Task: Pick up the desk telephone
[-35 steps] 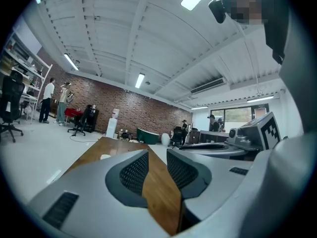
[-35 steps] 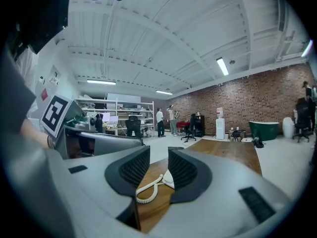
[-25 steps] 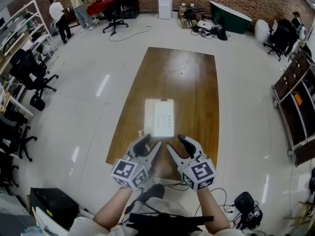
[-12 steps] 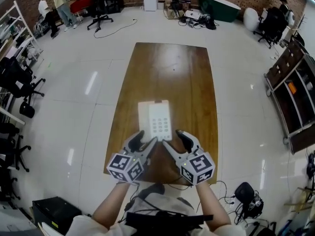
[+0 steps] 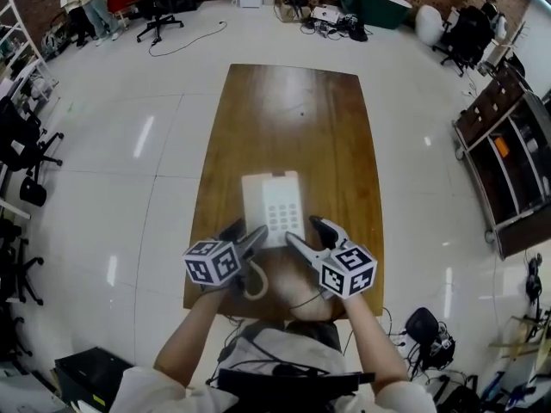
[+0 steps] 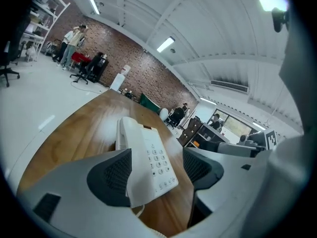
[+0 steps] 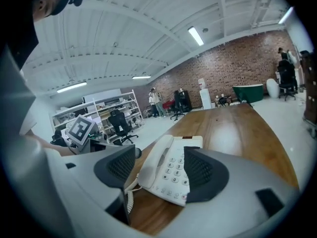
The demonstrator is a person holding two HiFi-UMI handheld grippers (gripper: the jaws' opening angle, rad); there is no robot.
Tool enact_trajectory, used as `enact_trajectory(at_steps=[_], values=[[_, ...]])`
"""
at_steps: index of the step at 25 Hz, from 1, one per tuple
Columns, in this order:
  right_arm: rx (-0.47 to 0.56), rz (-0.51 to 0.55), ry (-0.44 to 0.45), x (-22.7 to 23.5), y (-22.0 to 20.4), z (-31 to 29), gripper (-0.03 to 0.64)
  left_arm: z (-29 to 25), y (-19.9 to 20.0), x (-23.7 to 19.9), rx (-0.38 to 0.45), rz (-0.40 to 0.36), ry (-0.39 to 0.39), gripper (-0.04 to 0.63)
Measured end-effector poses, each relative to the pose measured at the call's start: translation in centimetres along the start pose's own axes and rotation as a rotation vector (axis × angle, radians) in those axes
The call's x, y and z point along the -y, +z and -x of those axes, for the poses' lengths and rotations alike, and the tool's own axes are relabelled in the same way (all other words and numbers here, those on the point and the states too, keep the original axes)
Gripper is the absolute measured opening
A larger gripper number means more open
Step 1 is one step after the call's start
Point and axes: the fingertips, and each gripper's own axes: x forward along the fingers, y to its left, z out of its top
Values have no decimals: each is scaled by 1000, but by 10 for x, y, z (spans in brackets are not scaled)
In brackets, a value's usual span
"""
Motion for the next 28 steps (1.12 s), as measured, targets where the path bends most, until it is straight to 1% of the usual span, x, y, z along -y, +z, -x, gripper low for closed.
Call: enact_trajectory(at_steps=[2, 7, 12, 13, 14, 17, 19, 23, 26, 27, 28], values=[[-24, -28, 8, 6, -7, -5, 316, -7, -5, -10, -27, 27, -4, 367], [-72, -130, 57, 20, -23, -21, 316, -23, -18, -36, -97, 112, 0, 367], [-117, -196, 60, 38, -41, -35, 316, -33, -23, -46, -150, 92, 5, 368], [-128, -206, 59, 40, -45, -38, 330, -35, -24, -49, -155, 98, 7, 367], [-138, -214, 58, 43, -49, -40, 358, -36, -24, -51, -158, 106, 7, 368], [-168, -225, 52, 50, -57, -49, 359, -43, -26, -52, -186, 112, -1, 368], [-192, -230, 54, 55, -61, -56, 359, -50, -30, -52, -219, 110, -7, 420], [-248, -235, 68, 64, -70, -70, 359, -58, -36, -56, -246, 125, 2, 420], [-270, -263, 75, 72, -72, -78, 359, -62, -37, -57, -263, 146, -5, 422], [-276, -278, 84, 72, -71, -81, 368, -64, -37, -57, -271, 150, -7, 422], [-284, -293, 98, 72, -71, -84, 404, -65, -38, -57, -280, 152, -8, 422]])
